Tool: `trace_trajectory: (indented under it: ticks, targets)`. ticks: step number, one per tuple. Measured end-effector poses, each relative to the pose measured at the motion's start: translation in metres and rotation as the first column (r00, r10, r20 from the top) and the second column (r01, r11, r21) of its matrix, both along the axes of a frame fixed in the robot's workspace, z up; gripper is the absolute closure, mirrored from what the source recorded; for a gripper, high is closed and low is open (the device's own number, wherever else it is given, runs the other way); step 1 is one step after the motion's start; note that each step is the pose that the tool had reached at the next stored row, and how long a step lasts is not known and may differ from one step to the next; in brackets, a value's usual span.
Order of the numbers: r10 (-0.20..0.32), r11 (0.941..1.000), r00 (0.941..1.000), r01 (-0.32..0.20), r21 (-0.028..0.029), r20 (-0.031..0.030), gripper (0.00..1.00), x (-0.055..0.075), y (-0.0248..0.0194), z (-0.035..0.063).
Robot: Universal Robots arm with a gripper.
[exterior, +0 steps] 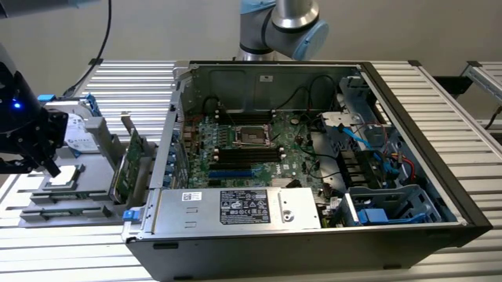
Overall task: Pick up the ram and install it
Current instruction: 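Pick up the ram and move it above insertion slot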
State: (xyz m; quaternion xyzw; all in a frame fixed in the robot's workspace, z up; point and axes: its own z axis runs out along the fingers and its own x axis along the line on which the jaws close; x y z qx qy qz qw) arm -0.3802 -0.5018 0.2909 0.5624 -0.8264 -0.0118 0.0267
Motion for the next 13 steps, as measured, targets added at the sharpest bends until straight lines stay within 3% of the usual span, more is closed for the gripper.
trace_trajectory:
  ticks: [4, 7, 13]
  targets:
    - [0.072, 0.9974, 0.9974, -0.072, 0.0001, 0.0, 0.89, 0.0, 0.0, -0.0006]
    - [0.126, 0.992, 0.992, -0.126, 0.0, -0.0001, 0.89, 0.0, 0.0, -0.001]
    - [0.233, 0.9725, 0.9725, -0.233, 0.0, 0.0, 0.89, 0.0, 0.0, -0.0019]
